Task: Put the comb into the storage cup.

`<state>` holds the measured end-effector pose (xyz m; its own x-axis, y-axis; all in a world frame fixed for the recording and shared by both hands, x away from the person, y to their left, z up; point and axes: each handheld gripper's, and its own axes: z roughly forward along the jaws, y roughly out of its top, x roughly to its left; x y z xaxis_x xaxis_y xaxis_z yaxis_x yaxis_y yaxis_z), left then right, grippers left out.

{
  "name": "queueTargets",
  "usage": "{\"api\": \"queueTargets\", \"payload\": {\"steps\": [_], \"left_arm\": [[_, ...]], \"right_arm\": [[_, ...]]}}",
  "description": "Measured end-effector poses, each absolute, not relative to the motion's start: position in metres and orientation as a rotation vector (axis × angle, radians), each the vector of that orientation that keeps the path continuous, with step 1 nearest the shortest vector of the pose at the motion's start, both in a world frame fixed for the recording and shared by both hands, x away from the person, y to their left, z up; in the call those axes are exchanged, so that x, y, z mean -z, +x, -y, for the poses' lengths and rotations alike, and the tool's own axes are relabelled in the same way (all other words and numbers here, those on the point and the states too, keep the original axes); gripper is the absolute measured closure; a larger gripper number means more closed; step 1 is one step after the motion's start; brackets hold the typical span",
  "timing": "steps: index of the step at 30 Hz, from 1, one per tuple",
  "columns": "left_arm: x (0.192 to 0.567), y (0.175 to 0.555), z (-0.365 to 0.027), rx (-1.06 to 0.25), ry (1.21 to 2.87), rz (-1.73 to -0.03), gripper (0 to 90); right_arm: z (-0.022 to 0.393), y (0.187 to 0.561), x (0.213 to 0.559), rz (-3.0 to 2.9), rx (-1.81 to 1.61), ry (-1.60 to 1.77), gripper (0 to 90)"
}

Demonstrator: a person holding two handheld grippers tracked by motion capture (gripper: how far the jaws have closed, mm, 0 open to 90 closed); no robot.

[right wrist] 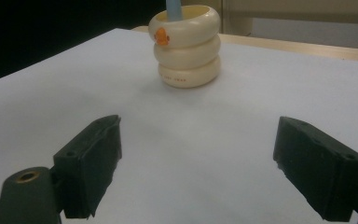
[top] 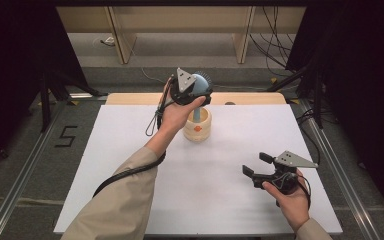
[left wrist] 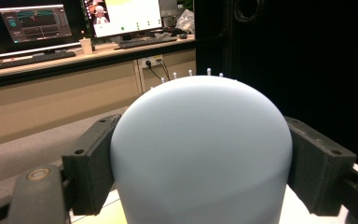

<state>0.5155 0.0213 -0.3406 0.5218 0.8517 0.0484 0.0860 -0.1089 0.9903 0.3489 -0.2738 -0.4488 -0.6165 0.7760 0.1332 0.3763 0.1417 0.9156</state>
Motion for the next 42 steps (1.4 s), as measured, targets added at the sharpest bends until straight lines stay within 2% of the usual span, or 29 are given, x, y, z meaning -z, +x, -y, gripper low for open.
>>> {"api": "queueTargets", "payload": {"steps": [42], "left_arm": [[0.359,0.522,-0.02,-0.774,1.585,-0.863,19.3]], "right_arm": [[0.274,0.349,0.449,-2.056,-1.471,1.107,16.1]]}}
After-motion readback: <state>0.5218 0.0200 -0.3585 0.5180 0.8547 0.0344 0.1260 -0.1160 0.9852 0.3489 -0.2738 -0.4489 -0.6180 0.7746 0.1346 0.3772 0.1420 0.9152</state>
